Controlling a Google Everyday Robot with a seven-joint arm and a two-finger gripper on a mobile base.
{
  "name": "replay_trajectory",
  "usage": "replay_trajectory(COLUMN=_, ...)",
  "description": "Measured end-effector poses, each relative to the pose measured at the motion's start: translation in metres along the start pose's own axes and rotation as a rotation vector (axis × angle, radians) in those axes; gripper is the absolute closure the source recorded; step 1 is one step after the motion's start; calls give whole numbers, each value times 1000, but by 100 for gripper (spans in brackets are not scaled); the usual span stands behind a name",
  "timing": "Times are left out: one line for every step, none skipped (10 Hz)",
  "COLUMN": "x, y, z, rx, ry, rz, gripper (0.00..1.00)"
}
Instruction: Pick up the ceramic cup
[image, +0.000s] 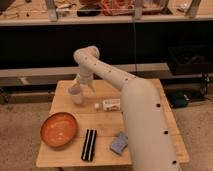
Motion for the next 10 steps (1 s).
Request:
replay_trajectory(x=0, y=0, z=-1, rx=-2, ry=-1, rz=0, gripper=20)
replay_trajectory(x=1, y=0, z=-2, rx=-3, ry=0, rz=0, gripper=20)
replay_trajectory(x=2, y=0, z=-2, rx=-4, ry=1, rz=1, gripper=20)
replay_trajectory(x=3, y=-1, z=-2, rx=-5, ry=1, rz=0, gripper=20)
replay_trajectory(x=3, y=-2, z=-1, rx=-7, ry=1, rz=-1, gripper=20)
replay_trajectory(x=4, y=-4, z=1, rx=-8, ry=1, rz=-3, gripper=20)
replay_trajectory(x=5, y=-5, z=2, rx=-10, ry=1, rz=-4, gripper=20)
replay_trajectory(x=5, y=-6, z=3, rx=-11, ry=2, rz=-5, gripper=20)
replay_trajectory(x=6, y=-7, z=4, rx=-13, ry=2, rz=-5, gripper=20)
replay_trajectory(x=6, y=-7, z=4, rx=-13, ry=3, rz=-6, gripper=20)
